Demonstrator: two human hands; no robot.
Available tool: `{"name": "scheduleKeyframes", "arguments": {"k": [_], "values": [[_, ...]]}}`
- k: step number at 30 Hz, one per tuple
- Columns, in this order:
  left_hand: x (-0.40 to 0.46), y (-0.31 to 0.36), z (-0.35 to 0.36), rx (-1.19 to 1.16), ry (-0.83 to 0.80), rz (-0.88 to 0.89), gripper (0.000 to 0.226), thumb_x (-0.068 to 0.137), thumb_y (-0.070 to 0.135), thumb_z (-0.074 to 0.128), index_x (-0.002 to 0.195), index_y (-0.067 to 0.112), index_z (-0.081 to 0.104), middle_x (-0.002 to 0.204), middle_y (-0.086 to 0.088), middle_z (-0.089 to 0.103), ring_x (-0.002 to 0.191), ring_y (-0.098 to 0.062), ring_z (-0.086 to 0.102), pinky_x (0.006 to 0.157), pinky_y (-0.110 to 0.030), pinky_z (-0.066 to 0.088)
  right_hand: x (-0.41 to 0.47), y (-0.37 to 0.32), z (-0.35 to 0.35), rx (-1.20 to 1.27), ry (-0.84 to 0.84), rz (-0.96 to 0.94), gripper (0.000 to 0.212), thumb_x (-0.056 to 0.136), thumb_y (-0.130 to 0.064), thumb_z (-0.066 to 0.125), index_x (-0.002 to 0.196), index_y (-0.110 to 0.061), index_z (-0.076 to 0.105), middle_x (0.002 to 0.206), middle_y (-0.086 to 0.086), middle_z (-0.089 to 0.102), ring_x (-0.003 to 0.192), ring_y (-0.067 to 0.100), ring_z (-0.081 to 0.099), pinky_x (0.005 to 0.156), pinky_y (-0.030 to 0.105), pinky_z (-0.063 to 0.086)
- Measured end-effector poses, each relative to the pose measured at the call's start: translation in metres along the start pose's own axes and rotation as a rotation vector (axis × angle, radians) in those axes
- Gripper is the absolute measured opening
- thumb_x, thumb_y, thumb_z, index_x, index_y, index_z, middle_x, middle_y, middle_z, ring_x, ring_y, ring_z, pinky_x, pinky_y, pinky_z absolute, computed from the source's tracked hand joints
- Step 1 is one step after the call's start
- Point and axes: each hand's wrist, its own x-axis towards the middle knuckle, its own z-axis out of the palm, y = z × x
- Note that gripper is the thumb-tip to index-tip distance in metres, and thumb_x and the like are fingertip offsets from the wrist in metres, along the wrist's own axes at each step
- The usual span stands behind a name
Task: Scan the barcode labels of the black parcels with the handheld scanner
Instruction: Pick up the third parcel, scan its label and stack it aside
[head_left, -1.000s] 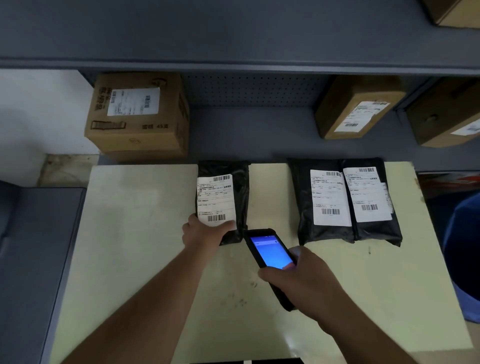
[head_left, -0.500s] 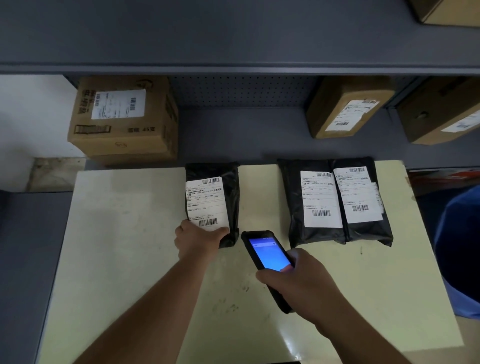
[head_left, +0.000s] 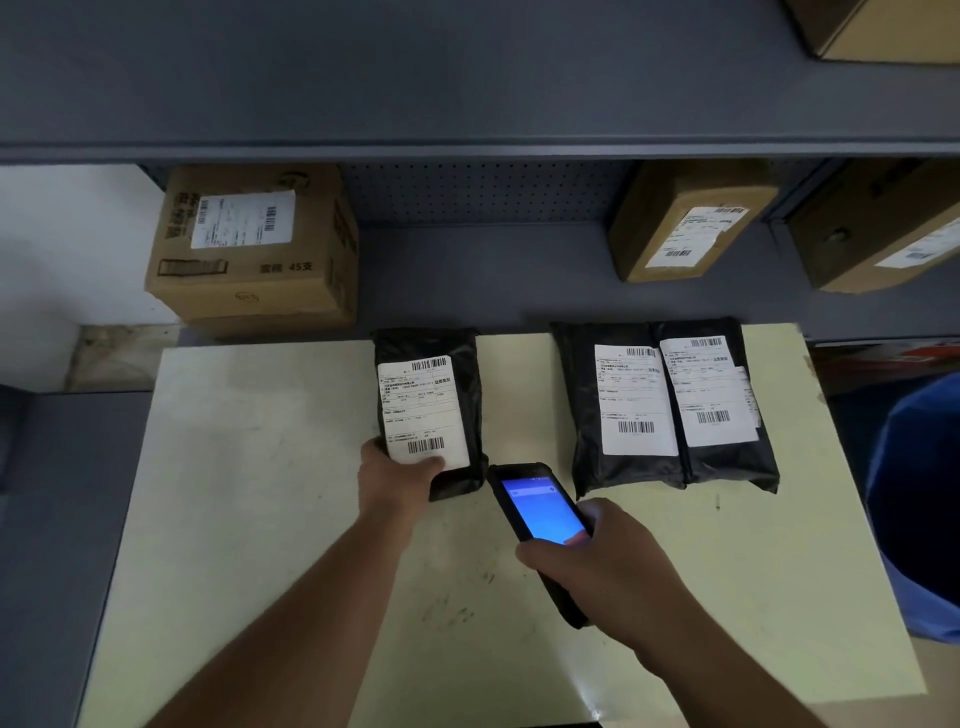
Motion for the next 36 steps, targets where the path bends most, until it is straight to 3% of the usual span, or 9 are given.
{"name": "scheduleKeyframes", "arguments": {"k": [3,6,10,18,24,28,36], "values": [[0.0,-0.005,-0.005,-0.069,-0.063,-0.026,0.061,0.082,0.011,0.082,0.138,0.011,0.058,0.119,-0.001,0.071,0.102,-0.024,0.066,0.084,-0.035,0.053,-0.004,0.002,-0.001,0.007,-0.001,0.004,0.044,0.07,-0.039,0.082,0.101,-0.013,0.064,0.068,-0.005,0.059,0.046,0.012,0.049,0.05,0.027,0.044],[0.0,-0.008,-0.008,-0.086,-0.126,-0.028,0.045,0.08,0.01,0.081,0.125,0.015,0.073,0.119,-0.005,0.078,0.104,-0.027,0.074,0.096,-0.043,0.059,-0.009,0.002,0.0,0.005,-0.003,0.002,0.046,0.068,-0.042,0.082,0.099,-0.014,0.062,0.07,-0.003,0.06,0.048,0.014,0.05,0.05,0.027,0.045],[-0.004,-0.011,-0.012,-0.117,-0.171,-0.011,0.037,0.08,0.01,0.08,0.117,0.016,0.076,0.11,-0.002,0.08,0.102,-0.027,0.076,0.098,-0.047,0.06,-0.015,0.002,0.0,-0.017,0.005,-0.01,0.043,0.071,-0.04,0.083,0.099,-0.015,0.062,0.073,-0.003,0.059,0.049,0.013,0.05,0.047,0.024,0.042],[-0.014,-0.024,-0.024,-0.173,-0.234,0.052,0.039,0.078,0.01,0.08,0.117,0.016,0.077,0.109,0.002,0.083,0.101,-0.022,0.078,0.098,-0.047,0.061,-0.028,0.003,-0.001,-0.044,-0.008,-0.025,0.043,0.073,-0.041,0.085,0.102,-0.018,0.062,0.077,-0.002,0.065,0.054,0.014,0.057,0.052,0.027,0.047],[-0.022,-0.032,-0.03,-0.278,-0.257,0.078,0.058,0.07,0.01,0.084,0.126,0.014,0.07,0.115,-0.002,0.081,0.106,-0.025,0.078,0.099,-0.048,0.06,-0.04,0.001,0.0,-0.088,-0.03,-0.038,0.047,0.072,-0.042,0.083,0.105,-0.014,0.063,0.075,-0.003,0.062,0.049,0.012,0.053,0.052,0.026,0.044],[-0.028,-0.035,-0.034,-0.331,-0.282,0.096,0.06,0.074,0.003,0.083,0.13,0.011,0.066,0.118,-0.006,0.08,0.109,-0.029,0.076,0.098,-0.049,0.06,-0.049,-0.003,-0.003,-0.175,-0.052,-0.042,0.051,0.067,-0.05,0.079,0.103,-0.018,0.062,0.08,-0.003,0.067,0.057,0.014,0.056,0.058,0.03,0.045],[-0.034,-0.04,-0.042,-0.369,-0.272,0.123,0.071,0.062,0.012,0.085,0.13,0.012,0.063,0.12,-0.007,0.078,0.109,-0.032,0.076,0.098,-0.057,0.059,-0.06,-0.009,0.004,-0.25,-0.069,-0.066,0.047,0.071,-0.049,0.081,0.102,-0.019,0.062,0.084,-0.003,0.068,0.061,0.014,0.058,0.059,0.028,0.045]]}}
